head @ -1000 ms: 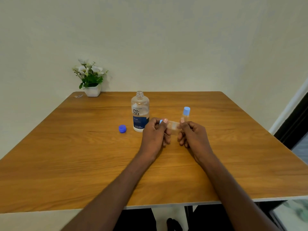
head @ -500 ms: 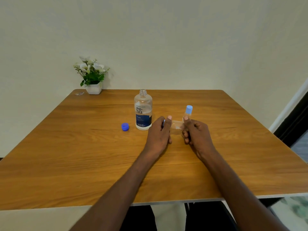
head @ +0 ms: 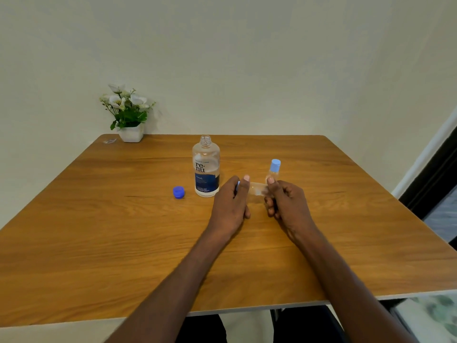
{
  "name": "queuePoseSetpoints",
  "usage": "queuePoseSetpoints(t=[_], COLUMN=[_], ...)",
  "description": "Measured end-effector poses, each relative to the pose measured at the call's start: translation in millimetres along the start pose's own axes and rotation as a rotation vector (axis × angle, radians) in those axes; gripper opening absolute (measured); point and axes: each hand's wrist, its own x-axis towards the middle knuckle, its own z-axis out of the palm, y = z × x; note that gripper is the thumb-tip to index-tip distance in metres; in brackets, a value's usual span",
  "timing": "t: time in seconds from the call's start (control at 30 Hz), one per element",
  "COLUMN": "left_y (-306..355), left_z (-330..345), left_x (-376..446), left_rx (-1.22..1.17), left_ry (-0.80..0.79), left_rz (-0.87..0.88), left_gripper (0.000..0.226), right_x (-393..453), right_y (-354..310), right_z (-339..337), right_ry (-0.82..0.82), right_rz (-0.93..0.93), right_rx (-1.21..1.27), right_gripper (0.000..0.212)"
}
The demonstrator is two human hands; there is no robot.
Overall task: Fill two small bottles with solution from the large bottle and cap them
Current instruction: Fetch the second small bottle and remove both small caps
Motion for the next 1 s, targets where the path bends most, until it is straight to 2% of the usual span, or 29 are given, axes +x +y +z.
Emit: queuePoseSetpoints(t=[0.2, 0.37, 0.53, 0.73, 0.8, 0.9, 1.0], left_y=[4, 8, 7, 7, 8, 11, 10], left_z=[-1, -1, -3, -4, -7, -9, -8], left_x=[-3, -4, -1, -2, -2, -5, -4], left_rx=[0.010, -0.067, -0.171, -0.237, -0.290, -0.319, -0.294], left_ry=[0.014, 0.055, 0.071, 0.041, 0.034, 0.013, 0.031], left_rz=[-0.003, -0.057, -0.088, -0.076, -0.096, -0.116, -0.142], left_gripper=[0.044, 0.055, 0.043, 0.031, 0.023, 0.024, 0.019], right_x=[-1, -2, -2, 1, 2, 1, -1], right_y=[1, 0, -3, 4, 7, 6, 4], right_z=[-1, -2, -2, 1, 1, 0, -2], right_ry=[-0.033, -0.070, -0.087, -0.056, -0.039, -0.025, -0.069], right_rz=[-0.004, -0.034, -0.002, -0.006, -0.018, -0.016, -0.030], right_rx=[-0.035, -0.024, -0.006, -0.070, -0.066, -0.041, -0.019], right_gripper=[0.037, 0.017, 0.019, 0.036, 0.030, 0.019, 0.011])
